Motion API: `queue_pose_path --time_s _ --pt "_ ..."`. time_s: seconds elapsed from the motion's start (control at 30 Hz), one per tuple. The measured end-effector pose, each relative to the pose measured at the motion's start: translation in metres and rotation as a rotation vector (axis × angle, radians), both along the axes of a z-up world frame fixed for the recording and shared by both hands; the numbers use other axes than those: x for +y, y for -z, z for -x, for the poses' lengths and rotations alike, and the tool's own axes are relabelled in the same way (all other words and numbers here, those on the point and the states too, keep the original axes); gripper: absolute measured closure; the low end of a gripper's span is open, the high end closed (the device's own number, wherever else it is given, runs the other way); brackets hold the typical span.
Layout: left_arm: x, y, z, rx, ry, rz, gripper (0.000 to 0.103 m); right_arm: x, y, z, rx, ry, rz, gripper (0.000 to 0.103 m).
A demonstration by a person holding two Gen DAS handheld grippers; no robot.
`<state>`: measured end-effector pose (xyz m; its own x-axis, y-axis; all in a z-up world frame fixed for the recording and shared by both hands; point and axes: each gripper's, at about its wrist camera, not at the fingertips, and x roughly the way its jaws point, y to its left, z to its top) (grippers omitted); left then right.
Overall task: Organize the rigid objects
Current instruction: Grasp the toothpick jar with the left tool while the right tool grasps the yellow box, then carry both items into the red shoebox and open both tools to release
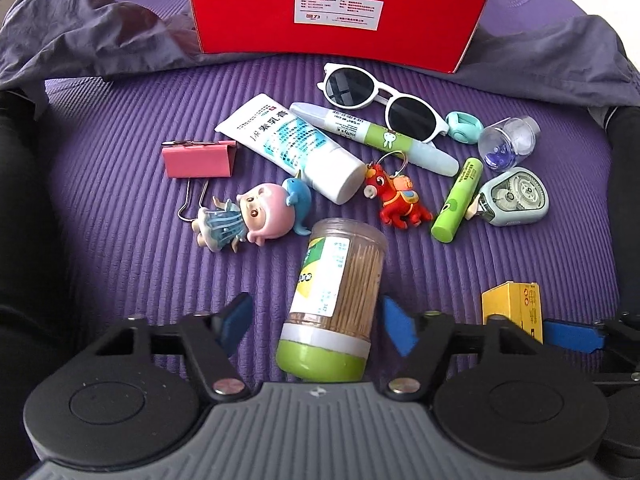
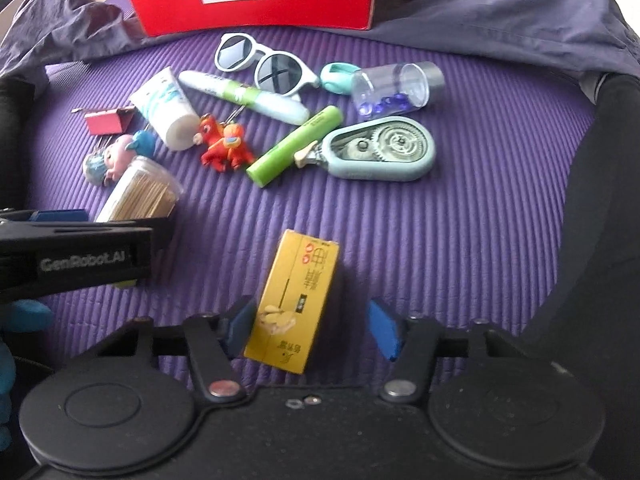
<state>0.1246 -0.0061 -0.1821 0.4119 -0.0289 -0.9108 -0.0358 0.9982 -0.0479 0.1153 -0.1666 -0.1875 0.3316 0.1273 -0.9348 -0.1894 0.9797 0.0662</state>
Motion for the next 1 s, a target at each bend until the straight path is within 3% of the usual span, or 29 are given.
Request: queue_pose_path --time_s 0.2,0.6,1.0 --pt "-0.004 -0.003 0.004 -0.026 0.025 0.000 0.054 -0.002 -0.001 0.001 0.002 0.011 -0.016 0.073" --pt "-0.001 -0.009 0.010 -0.063 0.000 0.024 0.060 -0.005 -0.004 0.004 -0.027 0.039 -0.031 0.074" --pt "0.003 -0.051 0.007 -0.129 -0.013 0.090 0.060 -0.018 -0.035 -0.002 -0.122 0.082 -0.091 0.074"
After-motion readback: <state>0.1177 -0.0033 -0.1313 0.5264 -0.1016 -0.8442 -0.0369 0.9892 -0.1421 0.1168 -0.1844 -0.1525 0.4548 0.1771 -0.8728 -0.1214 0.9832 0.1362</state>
